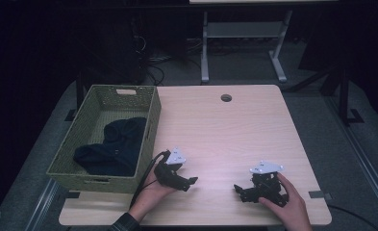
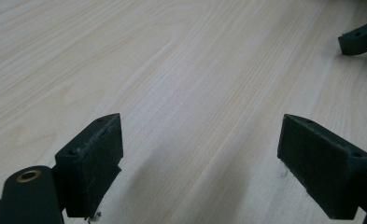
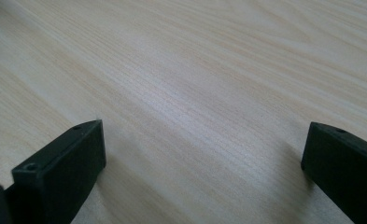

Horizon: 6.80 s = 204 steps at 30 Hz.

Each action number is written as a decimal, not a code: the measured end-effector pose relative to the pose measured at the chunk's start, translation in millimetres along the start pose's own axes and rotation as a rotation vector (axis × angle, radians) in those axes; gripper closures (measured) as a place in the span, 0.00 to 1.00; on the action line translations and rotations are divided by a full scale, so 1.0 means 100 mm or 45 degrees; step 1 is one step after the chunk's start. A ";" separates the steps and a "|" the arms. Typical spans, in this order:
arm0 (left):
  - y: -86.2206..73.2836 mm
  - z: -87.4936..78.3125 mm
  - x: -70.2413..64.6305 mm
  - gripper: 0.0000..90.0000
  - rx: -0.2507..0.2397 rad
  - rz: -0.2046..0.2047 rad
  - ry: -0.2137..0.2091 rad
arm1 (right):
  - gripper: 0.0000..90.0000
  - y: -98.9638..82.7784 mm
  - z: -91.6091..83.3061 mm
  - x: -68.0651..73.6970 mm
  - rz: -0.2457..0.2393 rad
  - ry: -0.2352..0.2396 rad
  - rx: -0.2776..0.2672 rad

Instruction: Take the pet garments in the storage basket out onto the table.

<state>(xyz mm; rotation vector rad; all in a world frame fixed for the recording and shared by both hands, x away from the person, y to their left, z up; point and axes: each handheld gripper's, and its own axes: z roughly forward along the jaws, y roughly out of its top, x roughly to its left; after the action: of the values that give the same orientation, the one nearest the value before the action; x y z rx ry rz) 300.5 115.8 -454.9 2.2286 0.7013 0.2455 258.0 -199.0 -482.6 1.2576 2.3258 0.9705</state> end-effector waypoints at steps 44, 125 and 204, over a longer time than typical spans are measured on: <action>0.30 -0.16 0.04 0.15 -0.045 -0.001 0.019 | 0.00 0.00 0.00 0.00 -0.006 0.004 -0.001; 0.90 -0.90 0.64 0.16 -0.124 -0.015 0.054 | 0.00 0.00 0.00 0.00 -0.008 0.005 -0.002; -0.31 -1.08 1.80 0.15 0.364 -0.290 0.263 | 0.00 0.00 0.00 0.00 -0.014 0.009 -0.002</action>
<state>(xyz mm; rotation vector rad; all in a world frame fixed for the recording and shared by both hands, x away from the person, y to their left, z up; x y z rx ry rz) 396.3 300.6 -411.0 2.3851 1.1562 0.2783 258.6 -199.0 -482.6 1.2416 2.3347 0.9747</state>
